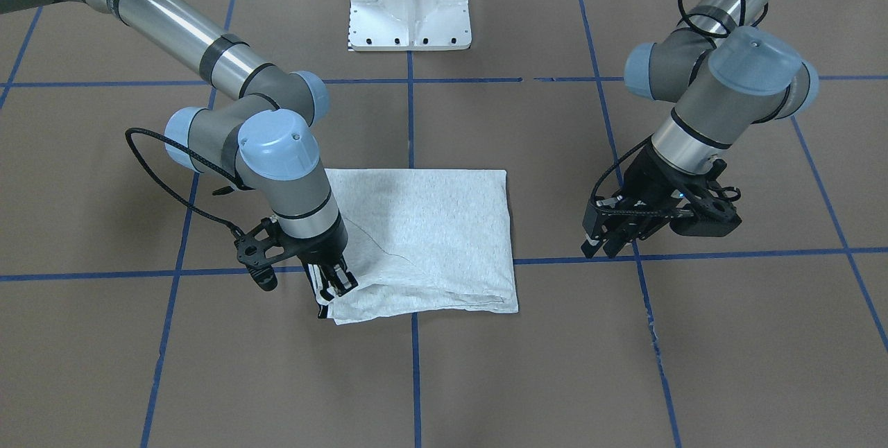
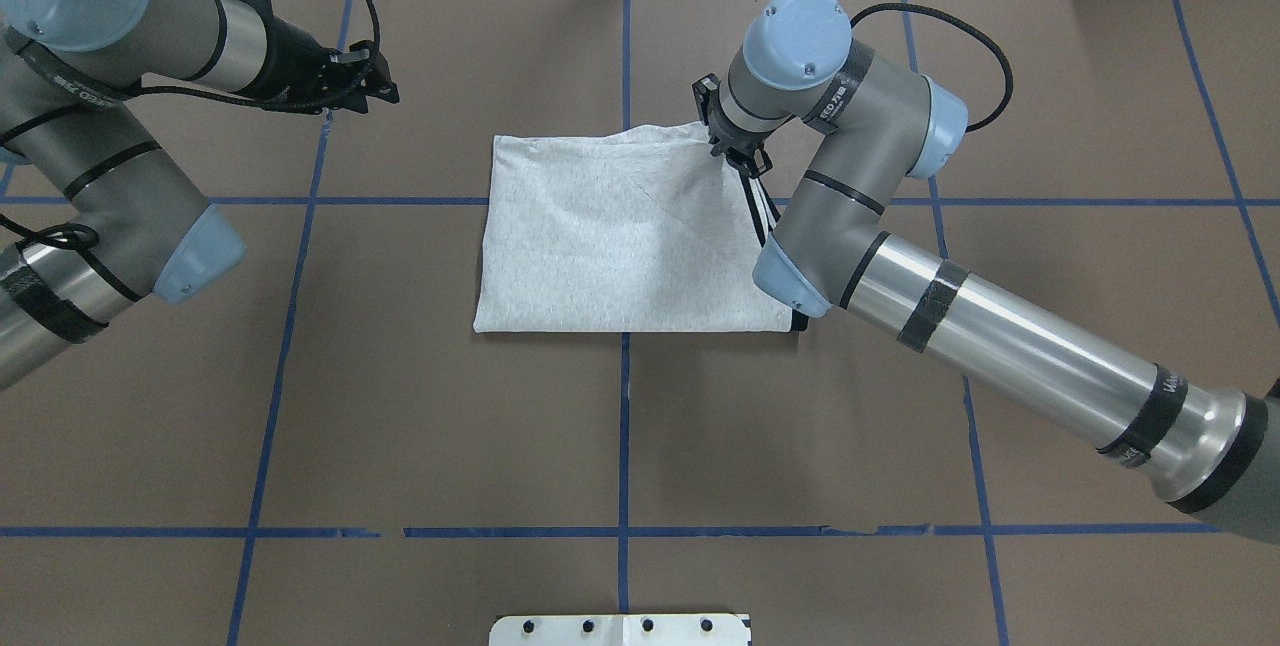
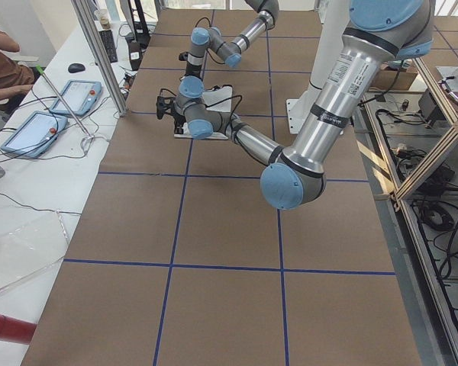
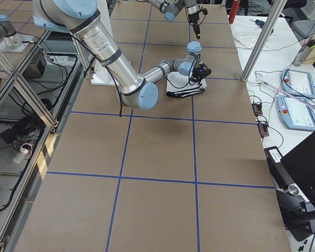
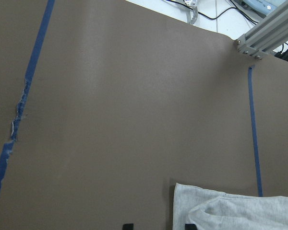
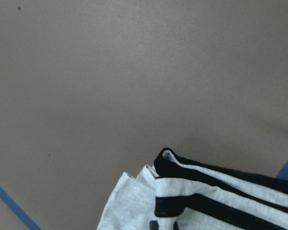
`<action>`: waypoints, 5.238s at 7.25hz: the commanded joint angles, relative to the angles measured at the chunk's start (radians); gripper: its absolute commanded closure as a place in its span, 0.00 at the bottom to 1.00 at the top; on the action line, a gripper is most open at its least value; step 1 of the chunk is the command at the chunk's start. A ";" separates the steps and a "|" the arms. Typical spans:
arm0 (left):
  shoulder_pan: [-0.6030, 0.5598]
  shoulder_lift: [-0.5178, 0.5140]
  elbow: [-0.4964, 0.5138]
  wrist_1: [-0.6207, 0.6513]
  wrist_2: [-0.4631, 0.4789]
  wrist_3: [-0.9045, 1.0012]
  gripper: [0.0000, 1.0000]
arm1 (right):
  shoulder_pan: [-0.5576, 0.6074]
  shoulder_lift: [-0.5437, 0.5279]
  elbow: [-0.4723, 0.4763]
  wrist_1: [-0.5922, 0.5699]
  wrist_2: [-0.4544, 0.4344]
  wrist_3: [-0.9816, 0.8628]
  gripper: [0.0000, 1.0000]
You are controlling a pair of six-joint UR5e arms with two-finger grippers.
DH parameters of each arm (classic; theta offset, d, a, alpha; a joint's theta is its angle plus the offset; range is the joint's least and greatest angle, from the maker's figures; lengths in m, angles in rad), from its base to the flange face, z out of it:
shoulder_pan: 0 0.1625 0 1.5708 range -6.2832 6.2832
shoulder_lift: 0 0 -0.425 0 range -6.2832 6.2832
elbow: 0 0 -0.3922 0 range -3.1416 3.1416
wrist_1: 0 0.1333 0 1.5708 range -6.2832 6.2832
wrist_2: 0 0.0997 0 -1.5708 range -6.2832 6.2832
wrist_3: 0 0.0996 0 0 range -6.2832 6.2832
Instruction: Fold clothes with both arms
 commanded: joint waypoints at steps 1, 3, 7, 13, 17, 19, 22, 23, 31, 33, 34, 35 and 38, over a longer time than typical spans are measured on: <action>0.001 0.002 0.000 0.000 0.001 -0.003 0.53 | 0.006 0.032 -0.055 0.001 -0.026 -0.023 1.00; 0.001 0.002 0.000 0.002 0.001 -0.002 0.53 | 0.047 0.031 -0.055 -0.001 -0.020 -0.070 0.42; -0.005 0.020 -0.003 0.000 -0.001 0.014 0.53 | 0.195 -0.146 0.055 -0.005 0.177 -0.280 0.00; -0.301 0.305 -0.092 0.008 -0.226 0.741 0.53 | 0.515 -0.676 0.388 -0.025 0.476 -1.098 0.00; -0.540 0.350 -0.099 0.339 -0.235 1.300 0.53 | 0.691 -0.894 0.391 -0.065 0.529 -1.685 0.00; -0.597 0.351 -0.173 0.551 -0.235 1.376 0.50 | 0.754 -0.919 0.472 -0.257 0.537 -1.896 0.00; -0.626 0.368 -0.228 0.627 -0.237 1.393 0.30 | 0.829 -0.903 0.610 -0.545 0.425 -2.072 0.00; -0.628 0.391 -0.200 0.623 -0.237 1.420 0.09 | 0.828 -0.908 0.614 -0.544 0.435 -2.062 0.00; -0.639 0.463 -0.194 0.575 -0.263 1.422 0.00 | 0.826 -0.908 0.595 -0.534 0.480 -2.057 0.00; -0.645 0.479 -0.182 0.549 -0.257 1.425 0.00 | 0.826 -0.909 0.572 -0.534 0.527 -2.057 0.00; -0.645 0.494 -0.178 0.548 -0.257 1.422 0.00 | 0.828 -0.906 0.568 -0.530 0.534 -2.068 0.00; -0.643 0.497 -0.187 0.543 -0.264 1.422 0.00 | 0.828 -0.903 0.581 -0.530 0.529 -2.059 0.00; -0.646 0.480 -0.220 0.505 -0.260 1.358 0.00 | 0.825 -0.885 0.583 -0.528 0.534 -2.052 0.00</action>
